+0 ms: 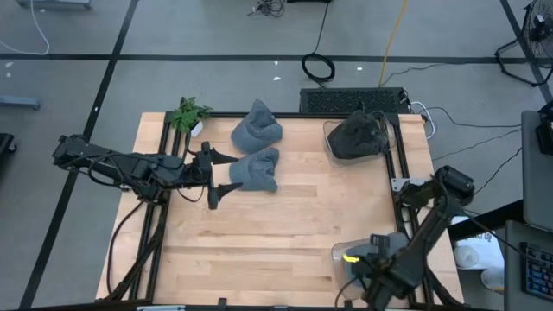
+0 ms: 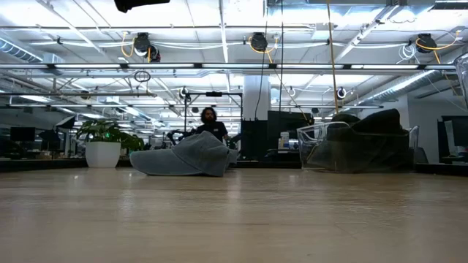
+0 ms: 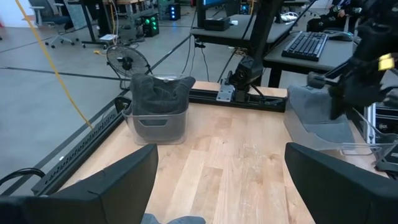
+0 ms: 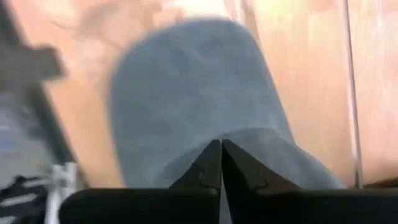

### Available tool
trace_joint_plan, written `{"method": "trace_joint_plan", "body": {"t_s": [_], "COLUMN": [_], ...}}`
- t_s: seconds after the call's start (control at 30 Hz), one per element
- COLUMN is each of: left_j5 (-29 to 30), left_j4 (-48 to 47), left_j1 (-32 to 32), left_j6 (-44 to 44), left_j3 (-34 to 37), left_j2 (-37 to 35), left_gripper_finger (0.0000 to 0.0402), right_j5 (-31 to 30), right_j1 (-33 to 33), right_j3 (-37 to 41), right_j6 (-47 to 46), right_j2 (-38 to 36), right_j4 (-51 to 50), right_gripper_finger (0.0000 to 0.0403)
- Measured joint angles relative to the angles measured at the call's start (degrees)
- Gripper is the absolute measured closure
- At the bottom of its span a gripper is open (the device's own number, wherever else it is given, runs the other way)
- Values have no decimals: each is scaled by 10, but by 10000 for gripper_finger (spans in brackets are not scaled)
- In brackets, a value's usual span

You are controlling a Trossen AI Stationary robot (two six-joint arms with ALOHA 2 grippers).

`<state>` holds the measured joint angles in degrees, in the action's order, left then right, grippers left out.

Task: Pick & Place hat
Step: Put the bottom gray cap into the bottom transparent bin

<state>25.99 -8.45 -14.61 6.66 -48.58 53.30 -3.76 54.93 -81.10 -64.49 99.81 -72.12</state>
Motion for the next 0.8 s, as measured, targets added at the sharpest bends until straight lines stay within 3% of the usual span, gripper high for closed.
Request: {"method": "trace_joint_plan", "body": {"t_s": [0.13, 0.33, 0.6, 0.8], "left_j5": [0, 0, 0, 0], "left_j4": [0, 0, 0, 0], "left_j1": [0, 0, 0, 0], "left_j6": [0, 0, 0, 0], "left_j3": [0, 0, 0, 0], "left_j2": [0, 0, 0, 0], "left_gripper_finger": [41, 41, 41, 41], "right_j5": [39, 75, 47, -13], "right_j1": [-17, -18, -18, -16], "right_j3": [39, 102, 102, 97], "right_j6": [7, 29, 8, -13], "right_j2": [0, -4, -22, -68], "right_j4": [18, 139, 143, 142], "right_gripper_finger": [403, 403, 403, 403]}}
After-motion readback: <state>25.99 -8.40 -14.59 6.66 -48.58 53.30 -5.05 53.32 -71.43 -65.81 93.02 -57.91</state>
